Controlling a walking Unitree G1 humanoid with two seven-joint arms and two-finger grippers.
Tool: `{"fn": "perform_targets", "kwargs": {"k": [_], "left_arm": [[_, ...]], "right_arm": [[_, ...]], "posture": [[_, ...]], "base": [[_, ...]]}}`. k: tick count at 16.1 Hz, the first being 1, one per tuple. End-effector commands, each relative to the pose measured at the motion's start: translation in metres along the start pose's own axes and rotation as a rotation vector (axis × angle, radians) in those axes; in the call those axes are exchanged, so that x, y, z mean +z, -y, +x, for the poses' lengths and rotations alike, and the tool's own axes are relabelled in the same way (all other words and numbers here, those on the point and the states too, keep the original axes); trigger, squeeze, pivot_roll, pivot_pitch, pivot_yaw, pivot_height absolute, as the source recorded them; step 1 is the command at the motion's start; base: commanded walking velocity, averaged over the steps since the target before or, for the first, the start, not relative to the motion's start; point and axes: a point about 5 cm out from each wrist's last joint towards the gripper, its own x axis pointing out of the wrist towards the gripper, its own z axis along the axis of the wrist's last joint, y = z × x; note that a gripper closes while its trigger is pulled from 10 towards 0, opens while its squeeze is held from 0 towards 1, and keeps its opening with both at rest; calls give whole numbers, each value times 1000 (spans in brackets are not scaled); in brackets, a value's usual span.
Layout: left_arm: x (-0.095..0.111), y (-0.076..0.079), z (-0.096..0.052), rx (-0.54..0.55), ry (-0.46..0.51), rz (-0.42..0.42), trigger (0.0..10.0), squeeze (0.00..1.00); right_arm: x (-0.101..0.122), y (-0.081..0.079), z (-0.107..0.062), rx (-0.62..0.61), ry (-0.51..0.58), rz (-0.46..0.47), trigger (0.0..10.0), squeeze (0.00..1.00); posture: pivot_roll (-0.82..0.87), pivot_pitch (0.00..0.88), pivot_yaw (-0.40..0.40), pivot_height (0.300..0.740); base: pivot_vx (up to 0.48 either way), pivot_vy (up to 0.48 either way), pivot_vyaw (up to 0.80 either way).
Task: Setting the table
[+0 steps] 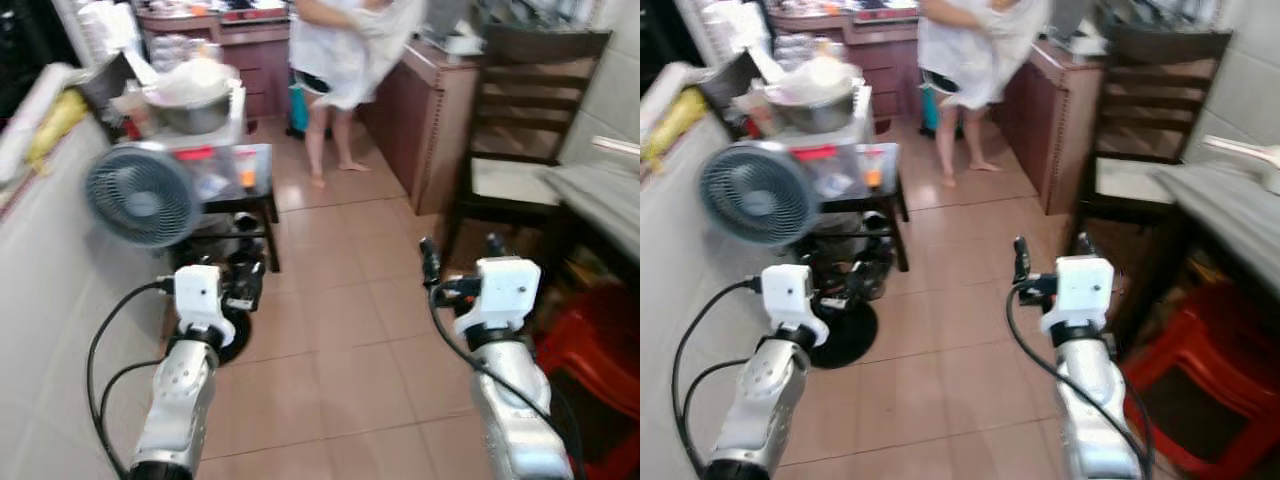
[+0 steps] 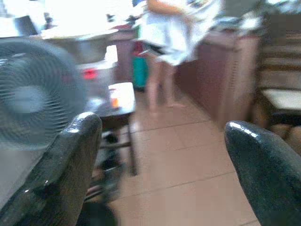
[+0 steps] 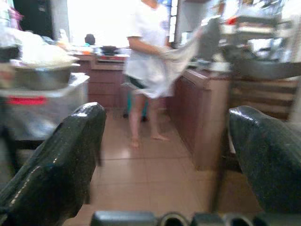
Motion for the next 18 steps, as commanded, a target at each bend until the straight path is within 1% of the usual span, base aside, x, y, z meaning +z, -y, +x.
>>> {"fn": "perform_targets", "kwargs": {"k": [1,4,6,7,10,11,12,14,15,16,18], "left_arm": [[2,-1,1,13,12,8,10000,0],[-2,-2,0,29,-3,5,10000,0],[-9,1,-1,0,-22,12,10000,0],[-9,1,-1,0,-22,12,10000,0],[-17,1,-1,-27,-47,25,10000,0],[-25,0,-1,-31,-91,36,10000,0],[-27,-1,-2,-32,-103,35,10000,0],[-35,-5,-3,-36,-146,59,10000,0],[-38,-7,-3,-26,-161,54,10000,0],[-46,-12,-4,-3,-196,58,10000,0],[-59,-16,-4,41,-254,51,10000,0]], "right_arm": [[-1,4,0,-6,-6,6,10000,0],[-6,3,-1,-4,-30,22,10000,0],[-12,4,-3,7,-46,17,10000,0],[-12,4,-3,7,-46,17,10000,0],[-15,4,-4,3,-57,14,10000,0],[-16,5,-4,-2,-60,12,10000,0],[-17,5,-4,-3,-61,11,10000,0],[-19,8,-4,-6,-69,4,10000,0],[-20,9,-5,-4,-72,3,10000,0],[-24,9,-5,6,-89,-3,10000,0],[-43,11,-4,33,-166,8,10000,0]], "posture": [[20,0,38,740],[20,0,36,740],[20,0,36,740],[20,0,36,740],[17,0,39,740],[14,0,42,740],[14,0,42,740],[8,0,43,740],[8,0,43,740],[7,0,41,740],[7,0,30,740]], "base": [[0,480,0],[0,480,0],[0,0,0],[0,0,0],[0,0,800],[0,0,800],[0,0,631],[0,0,0],[0,0,0],[0,0,0],[0,0,0]]}}
